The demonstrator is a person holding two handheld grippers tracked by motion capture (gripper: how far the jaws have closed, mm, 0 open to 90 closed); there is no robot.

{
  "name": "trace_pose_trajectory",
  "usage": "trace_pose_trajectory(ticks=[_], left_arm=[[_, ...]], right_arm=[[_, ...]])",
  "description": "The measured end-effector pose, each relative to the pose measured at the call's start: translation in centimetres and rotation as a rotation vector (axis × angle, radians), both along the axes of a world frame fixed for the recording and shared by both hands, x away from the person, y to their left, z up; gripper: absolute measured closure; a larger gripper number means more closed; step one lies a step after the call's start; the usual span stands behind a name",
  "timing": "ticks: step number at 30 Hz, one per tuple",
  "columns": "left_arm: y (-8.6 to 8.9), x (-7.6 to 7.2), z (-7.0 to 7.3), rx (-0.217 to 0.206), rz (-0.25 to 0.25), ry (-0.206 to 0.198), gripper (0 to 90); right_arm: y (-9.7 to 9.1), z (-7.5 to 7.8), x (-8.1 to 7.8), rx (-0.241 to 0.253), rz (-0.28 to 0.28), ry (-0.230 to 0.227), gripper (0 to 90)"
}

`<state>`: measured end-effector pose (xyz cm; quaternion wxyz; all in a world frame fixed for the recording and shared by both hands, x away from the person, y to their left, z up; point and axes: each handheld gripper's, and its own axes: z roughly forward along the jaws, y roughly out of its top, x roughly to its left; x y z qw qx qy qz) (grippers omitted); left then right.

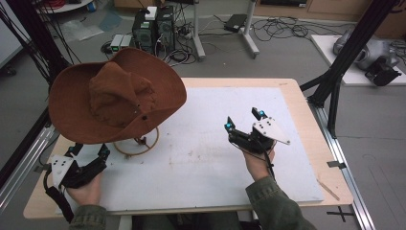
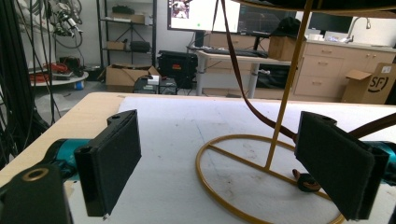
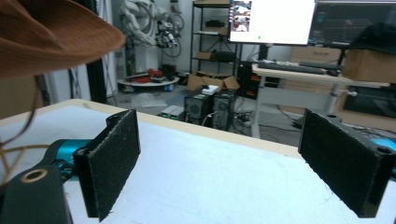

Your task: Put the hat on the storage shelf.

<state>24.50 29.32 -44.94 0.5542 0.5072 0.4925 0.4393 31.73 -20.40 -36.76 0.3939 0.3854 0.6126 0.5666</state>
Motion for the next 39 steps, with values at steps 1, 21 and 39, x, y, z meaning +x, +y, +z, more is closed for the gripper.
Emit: trace_pose_trajectory(ticks=[1,21,39], left_arm=[[0.0,0.0,0.0,0.001,0.000,0.000,14.7],[0.0,-0.2,0.1,-0.005,0.004,-0.002,14.7],[-0.2,0.0,0.0,-0.009,-0.005,-0.002,14.7]], right_arm=[[-0.4,-0.2,0.0,-0.007,-0.006,-0.003,12.1],[-5.7,-4.8,-1.6,-0.018,-0.115,0.056,12.1],[-8.3,-6.7,-2.5,0.033,-0.220,0.062,12.1]])
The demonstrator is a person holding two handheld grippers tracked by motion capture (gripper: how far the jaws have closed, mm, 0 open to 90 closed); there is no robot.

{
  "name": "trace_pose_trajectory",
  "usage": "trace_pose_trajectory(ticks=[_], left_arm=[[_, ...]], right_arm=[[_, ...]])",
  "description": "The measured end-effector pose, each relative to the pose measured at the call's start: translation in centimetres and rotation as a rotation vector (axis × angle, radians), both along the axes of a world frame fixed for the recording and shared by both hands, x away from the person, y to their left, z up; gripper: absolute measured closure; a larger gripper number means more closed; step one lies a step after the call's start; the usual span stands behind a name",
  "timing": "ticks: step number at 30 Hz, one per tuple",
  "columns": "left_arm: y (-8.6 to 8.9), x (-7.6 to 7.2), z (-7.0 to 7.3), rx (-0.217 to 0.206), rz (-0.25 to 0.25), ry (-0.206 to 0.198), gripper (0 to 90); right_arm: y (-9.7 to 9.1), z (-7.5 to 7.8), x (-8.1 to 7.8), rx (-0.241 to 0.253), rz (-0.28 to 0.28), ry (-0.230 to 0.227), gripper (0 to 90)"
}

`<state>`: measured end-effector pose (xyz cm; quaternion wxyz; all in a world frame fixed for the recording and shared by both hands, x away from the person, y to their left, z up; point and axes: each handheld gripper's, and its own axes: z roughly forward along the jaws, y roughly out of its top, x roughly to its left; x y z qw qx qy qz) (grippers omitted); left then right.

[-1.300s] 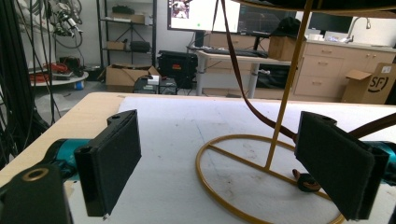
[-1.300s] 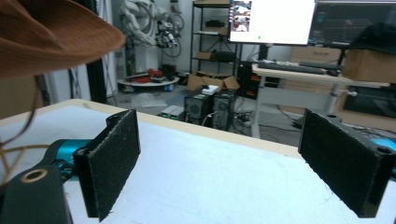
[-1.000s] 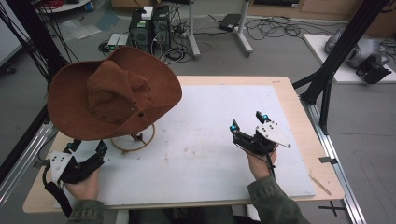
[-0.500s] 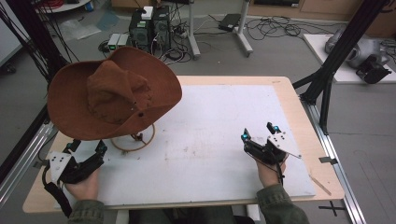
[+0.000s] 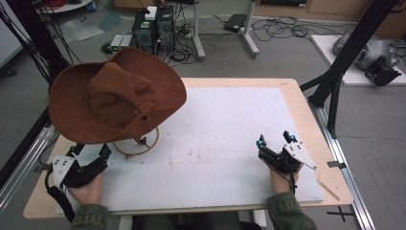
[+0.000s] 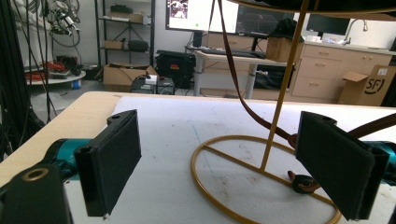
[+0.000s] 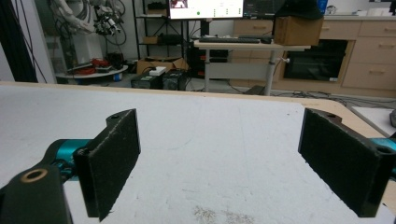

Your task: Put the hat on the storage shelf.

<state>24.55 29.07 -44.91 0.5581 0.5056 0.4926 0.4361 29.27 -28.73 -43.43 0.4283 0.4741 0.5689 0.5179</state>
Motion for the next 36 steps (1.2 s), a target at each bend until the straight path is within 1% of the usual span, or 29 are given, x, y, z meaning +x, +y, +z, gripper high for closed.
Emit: trace_pose_trajectory(ticks=[5,13,20,23,30,36], left_arm=[[0.06,-0.11,0.00,0.002,0.002,0.002,14.7],[-0.09,-0.01,-0.02,0.004,-0.001,0.005,14.7],[-0.25,-0.07,0.04,0.006,-0.006,0.003,14.7],[-0.23,-0.07,0.04,0.007,-0.007,0.004,14.7],[-0.21,-0.03,0.01,0.001,-0.006,0.004,14.7],[-0.17,0.03,-0.01,0.007,-0.007,0.007,14.7]], right_arm=[[-0.04,0.06,-0.16,0.007,-0.002,-0.007,12.1],[-0.16,0.11,-0.09,-0.012,-0.008,-0.024,12.1],[-0.31,0.18,-0.33,0.001,-0.007,-0.025,12.1],[-0.41,0.18,-0.23,-0.004,-0.009,-0.029,12.1],[-0.42,0.14,-0.25,0.003,-0.007,-0.016,12.1],[-0.45,0.06,-0.14,0.006,-0.004,-0.011,12.1]])
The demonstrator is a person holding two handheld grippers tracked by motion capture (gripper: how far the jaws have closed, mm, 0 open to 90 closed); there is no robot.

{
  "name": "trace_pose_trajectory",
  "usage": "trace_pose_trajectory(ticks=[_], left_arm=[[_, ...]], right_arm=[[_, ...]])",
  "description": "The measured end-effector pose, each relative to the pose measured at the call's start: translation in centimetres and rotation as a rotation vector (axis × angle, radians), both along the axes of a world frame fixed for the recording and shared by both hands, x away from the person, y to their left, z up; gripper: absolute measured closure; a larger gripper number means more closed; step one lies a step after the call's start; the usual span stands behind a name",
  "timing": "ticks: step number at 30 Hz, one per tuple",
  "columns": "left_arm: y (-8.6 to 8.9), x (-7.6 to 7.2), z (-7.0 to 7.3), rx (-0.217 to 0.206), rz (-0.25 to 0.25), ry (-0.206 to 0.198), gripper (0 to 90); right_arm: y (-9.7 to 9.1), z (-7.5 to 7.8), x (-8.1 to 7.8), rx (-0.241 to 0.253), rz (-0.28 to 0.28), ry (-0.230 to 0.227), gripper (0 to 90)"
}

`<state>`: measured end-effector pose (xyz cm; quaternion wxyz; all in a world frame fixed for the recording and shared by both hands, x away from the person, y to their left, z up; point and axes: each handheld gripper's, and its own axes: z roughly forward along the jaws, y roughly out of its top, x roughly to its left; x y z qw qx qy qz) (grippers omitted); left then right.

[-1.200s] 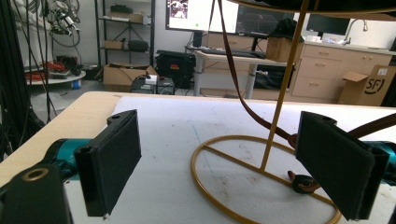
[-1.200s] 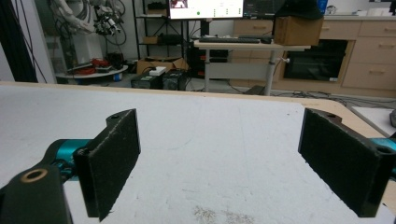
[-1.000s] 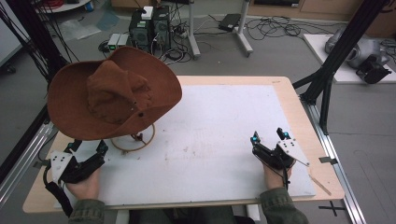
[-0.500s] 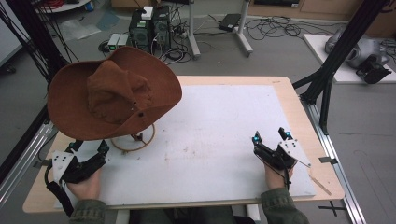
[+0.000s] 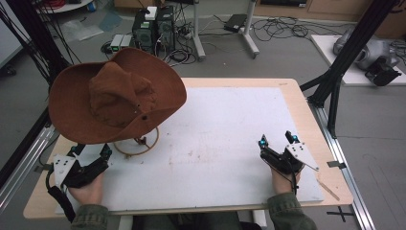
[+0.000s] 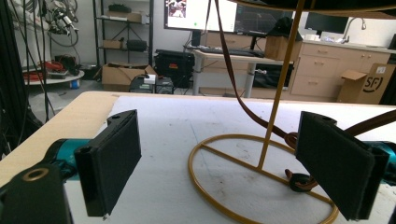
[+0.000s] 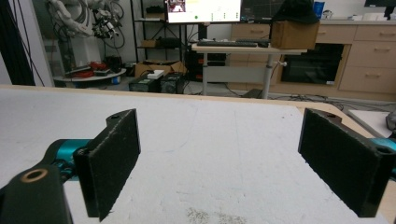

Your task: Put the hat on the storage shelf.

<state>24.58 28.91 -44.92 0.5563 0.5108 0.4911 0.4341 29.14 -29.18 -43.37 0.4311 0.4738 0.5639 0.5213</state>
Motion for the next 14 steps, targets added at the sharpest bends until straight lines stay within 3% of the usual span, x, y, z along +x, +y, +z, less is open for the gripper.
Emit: trace_pose_trajectory(ticks=[14], left_arm=[[0.11,-0.03,0.02,-0.012,0.004,-0.006,14.7]], right_arm=[[-0.12,-0.04,0.09,0.011,-0.001,-0.001,12.1]])
